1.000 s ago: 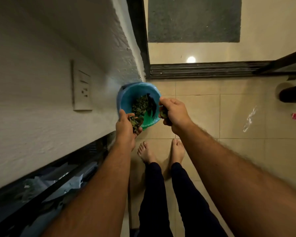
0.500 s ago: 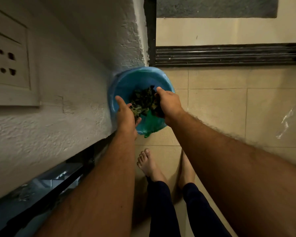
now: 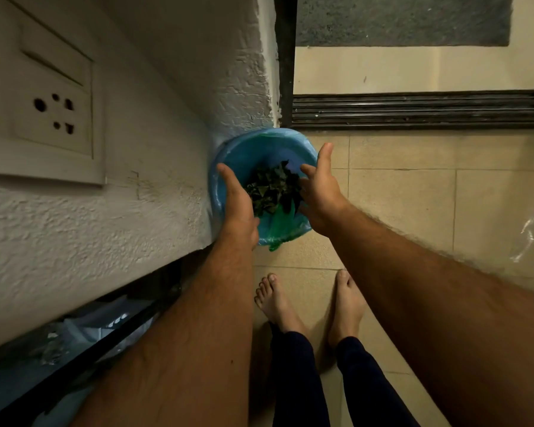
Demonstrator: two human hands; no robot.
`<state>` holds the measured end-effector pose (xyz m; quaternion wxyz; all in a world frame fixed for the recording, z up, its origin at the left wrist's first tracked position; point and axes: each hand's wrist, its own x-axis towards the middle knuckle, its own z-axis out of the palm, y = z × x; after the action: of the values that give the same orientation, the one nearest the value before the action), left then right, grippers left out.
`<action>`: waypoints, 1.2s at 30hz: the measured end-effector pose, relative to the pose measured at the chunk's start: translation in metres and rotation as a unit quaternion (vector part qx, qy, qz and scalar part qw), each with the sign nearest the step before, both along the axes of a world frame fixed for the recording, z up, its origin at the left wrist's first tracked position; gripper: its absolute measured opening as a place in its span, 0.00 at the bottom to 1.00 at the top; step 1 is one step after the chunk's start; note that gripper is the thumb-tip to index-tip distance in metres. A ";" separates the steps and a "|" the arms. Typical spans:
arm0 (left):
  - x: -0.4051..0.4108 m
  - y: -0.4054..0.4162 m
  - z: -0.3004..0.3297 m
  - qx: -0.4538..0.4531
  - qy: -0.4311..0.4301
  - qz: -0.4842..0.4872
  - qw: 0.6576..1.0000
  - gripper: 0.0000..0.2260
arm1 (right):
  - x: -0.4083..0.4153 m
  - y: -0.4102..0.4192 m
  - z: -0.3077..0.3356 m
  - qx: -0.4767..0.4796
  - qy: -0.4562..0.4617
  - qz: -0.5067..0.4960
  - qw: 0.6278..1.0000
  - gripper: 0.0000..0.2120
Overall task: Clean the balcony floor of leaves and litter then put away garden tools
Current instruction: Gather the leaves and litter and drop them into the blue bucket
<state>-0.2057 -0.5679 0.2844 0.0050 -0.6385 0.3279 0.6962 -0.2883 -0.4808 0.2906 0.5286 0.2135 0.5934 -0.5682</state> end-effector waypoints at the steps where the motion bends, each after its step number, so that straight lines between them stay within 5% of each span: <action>1: 0.000 0.002 0.006 -0.003 -0.003 -0.005 1.000 0.37 | 0.000 0.006 0.008 -0.004 0.006 0.006 1.000 0.36; 8: -0.008 0.024 0.074 -0.117 -0.021 -0.080 0.990 0.31 | -0.013 0.058 0.074 0.041 0.079 0.048 0.995 0.32; 13: -0.032 0.036 0.181 -0.154 -0.001 -0.171 0.973 0.13 | -0.051 0.129 0.187 0.107 0.147 0.031 0.983 0.26; 16: -0.055 0.052 0.276 -0.240 0.037 -0.283 0.928 0.06 | -0.070 0.177 0.282 0.136 0.205 0.026 0.969 0.18; 20: -0.087 0.084 0.381 -0.329 0.086 -0.458 0.821 0.12 | -0.086 0.236 0.387 0.198 0.286 0.015 0.937 0.12; 26: -0.108 0.146 0.478 -0.404 0.149 -0.656 0.620 0.16 | -0.058 0.315 0.495 0.323 0.397 -0.043 0.858 0.15; 31: -0.121 0.211 0.513 -0.453 0.202 -0.745 0.446 0.18 | -0.006 0.380 0.528 0.455 0.401 -0.038 0.794 0.26; 36: -0.124 0.284 0.529 -0.449 0.245 -0.790 0.337 0.21 | 0.061 0.449 0.538 0.531 0.353 -0.026 0.770 0.30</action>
<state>-0.3294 -0.2838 0.8131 0.1845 0.2122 0.9291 0.2403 -0.2268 -0.0321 0.8287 0.0693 0.2606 0.9395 -0.2112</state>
